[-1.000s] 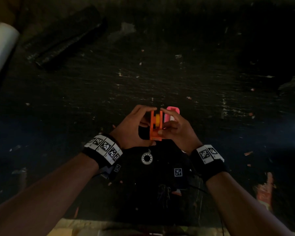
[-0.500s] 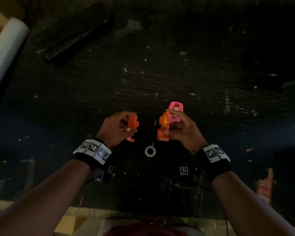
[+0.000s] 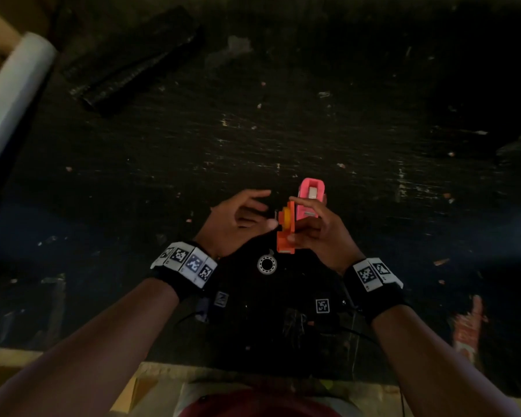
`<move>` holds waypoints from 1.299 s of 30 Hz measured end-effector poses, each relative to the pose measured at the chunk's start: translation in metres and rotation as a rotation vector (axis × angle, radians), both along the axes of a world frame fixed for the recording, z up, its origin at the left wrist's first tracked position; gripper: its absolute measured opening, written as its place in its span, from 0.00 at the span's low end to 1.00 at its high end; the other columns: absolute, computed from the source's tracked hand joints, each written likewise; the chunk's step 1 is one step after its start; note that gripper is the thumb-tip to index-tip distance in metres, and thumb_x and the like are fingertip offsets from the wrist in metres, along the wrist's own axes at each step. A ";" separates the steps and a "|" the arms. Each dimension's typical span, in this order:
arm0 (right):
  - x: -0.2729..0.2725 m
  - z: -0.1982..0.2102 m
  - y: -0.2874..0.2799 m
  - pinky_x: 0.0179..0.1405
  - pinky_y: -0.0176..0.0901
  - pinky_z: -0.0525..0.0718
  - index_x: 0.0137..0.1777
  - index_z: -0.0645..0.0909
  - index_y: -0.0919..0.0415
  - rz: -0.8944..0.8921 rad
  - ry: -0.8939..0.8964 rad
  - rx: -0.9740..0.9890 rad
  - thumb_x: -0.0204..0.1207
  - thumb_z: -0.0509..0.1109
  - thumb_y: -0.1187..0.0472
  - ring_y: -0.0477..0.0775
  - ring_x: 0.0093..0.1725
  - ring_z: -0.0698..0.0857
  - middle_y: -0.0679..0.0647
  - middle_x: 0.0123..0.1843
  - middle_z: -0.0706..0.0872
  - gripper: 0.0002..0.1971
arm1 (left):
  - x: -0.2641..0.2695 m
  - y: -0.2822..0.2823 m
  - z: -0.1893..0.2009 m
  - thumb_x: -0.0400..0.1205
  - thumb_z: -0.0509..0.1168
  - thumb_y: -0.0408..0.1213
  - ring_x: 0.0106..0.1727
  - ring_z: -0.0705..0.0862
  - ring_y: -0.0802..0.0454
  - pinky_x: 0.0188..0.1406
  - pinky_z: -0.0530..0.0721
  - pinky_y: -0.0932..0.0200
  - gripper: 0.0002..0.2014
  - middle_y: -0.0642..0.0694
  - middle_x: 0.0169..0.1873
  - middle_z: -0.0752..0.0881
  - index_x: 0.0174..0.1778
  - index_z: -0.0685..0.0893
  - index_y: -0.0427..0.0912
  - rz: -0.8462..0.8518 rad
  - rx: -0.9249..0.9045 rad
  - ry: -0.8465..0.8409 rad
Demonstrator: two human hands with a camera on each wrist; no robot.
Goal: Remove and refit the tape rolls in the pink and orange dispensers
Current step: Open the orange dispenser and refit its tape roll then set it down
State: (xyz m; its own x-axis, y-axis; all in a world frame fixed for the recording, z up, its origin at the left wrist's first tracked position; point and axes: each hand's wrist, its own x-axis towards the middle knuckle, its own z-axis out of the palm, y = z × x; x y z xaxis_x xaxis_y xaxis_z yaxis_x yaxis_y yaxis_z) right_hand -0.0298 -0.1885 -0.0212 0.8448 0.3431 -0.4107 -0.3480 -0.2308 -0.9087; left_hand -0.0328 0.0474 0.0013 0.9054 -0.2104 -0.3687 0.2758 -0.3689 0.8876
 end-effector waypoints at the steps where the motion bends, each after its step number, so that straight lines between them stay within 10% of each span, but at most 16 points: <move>1: 0.000 0.001 0.002 0.60 0.61 0.91 0.79 0.75 0.45 0.005 -0.002 0.007 0.72 0.80 0.75 0.56 0.60 0.92 0.62 0.56 0.92 0.40 | 0.002 -0.008 0.003 0.77 0.81 0.39 0.58 0.93 0.58 0.63 0.90 0.57 0.30 0.49 0.61 0.91 0.75 0.81 0.54 -0.001 -0.058 0.001; 10: -0.004 0.008 0.006 0.58 0.49 0.92 0.80 0.73 0.50 0.051 -0.012 0.031 0.71 0.80 0.76 0.53 0.61 0.91 0.60 0.65 0.88 0.40 | -0.001 -0.012 -0.003 0.76 0.81 0.31 0.57 0.93 0.53 0.65 0.89 0.50 0.15 0.50 0.50 0.94 0.55 0.91 0.51 0.045 -0.141 -0.057; 15: -0.005 0.005 -0.001 0.59 0.53 0.92 0.79 0.74 0.46 0.022 -0.022 0.009 0.73 0.80 0.74 0.54 0.60 0.92 0.61 0.58 0.91 0.39 | -0.010 0.004 0.000 0.76 0.79 0.25 0.52 0.91 0.65 0.57 0.88 0.66 0.15 0.53 0.48 0.92 0.54 0.90 0.47 0.163 -0.048 -0.095; 25: -0.010 0.008 -0.024 0.58 0.55 0.93 0.80 0.73 0.52 -0.048 -0.045 -0.028 0.73 0.78 0.78 0.55 0.59 0.93 0.57 0.57 0.92 0.38 | -0.065 0.012 -0.047 0.69 0.75 0.47 0.57 0.89 0.41 0.55 0.89 0.44 0.18 0.50 0.58 0.85 0.56 0.87 0.61 -0.231 0.768 0.038; 34: -0.023 0.014 -0.030 0.60 0.56 0.92 0.80 0.73 0.48 -0.054 -0.066 -0.084 0.73 0.79 0.73 0.48 0.58 0.92 0.49 0.58 0.90 0.38 | -0.063 -0.025 -0.056 0.61 0.72 0.74 0.59 0.86 0.45 0.62 0.79 0.45 0.32 0.53 0.51 0.88 0.54 0.83 0.56 -0.216 0.884 -0.137; 39: -0.029 0.013 -0.038 0.59 0.60 0.92 0.79 0.74 0.43 -0.059 -0.075 -0.101 0.73 0.80 0.73 0.48 0.59 0.92 0.48 0.62 0.89 0.39 | -0.057 -0.044 -0.055 0.67 0.76 0.60 0.59 0.88 0.42 0.60 0.80 0.47 0.24 0.49 0.52 0.89 0.53 0.84 0.52 -0.180 0.842 -0.120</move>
